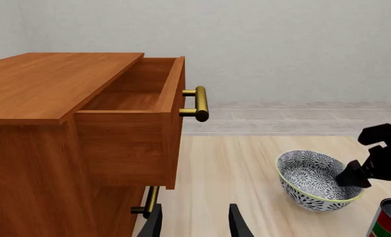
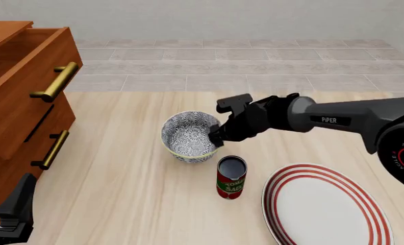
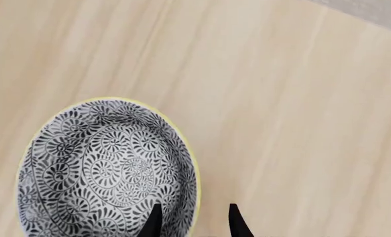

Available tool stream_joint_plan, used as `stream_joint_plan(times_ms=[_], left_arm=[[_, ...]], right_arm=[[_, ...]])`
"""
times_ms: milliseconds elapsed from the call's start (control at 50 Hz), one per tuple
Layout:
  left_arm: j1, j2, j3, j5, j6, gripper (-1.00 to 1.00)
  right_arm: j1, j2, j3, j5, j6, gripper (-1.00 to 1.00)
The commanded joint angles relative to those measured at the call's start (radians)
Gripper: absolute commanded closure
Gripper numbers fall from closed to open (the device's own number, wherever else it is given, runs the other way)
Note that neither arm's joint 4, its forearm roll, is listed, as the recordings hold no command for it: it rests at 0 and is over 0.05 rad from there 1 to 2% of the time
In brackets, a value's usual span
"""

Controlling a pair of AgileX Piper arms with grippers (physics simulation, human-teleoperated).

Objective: Put the bowl on the plate.

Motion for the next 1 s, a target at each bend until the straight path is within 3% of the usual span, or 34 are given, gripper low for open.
stream_joint_plan(times_ms=[20, 180, 200, 620, 1000], left_arm=[[0.000, 0.000, 0.000, 0.000, 0.000, -1.00], [0.000, 0.000, 0.000, 0.000, 0.000, -1.00], [0.000, 0.000, 0.000, 0.000, 0.000, -1.00], [0.000, 0.000, 0.000, 0.000, 0.000, -1.00], [0.000, 0.000, 0.000, 0.000, 0.000, -1.00]], right_arm=[[0.001, 0.009, 0.024, -0.022, 0.009, -1.00], [-0.003, 0.012, 0.019, -0.025, 0.008, -1.00], [-0.005, 0.012, 0.015, -0.023, 0.002, 1.00], [-0.017, 0.010, -0.031, -0.001, -0.010, 1.00], [-0.030, 0.001, -0.210, 0.090, -0.037, 1.00]])
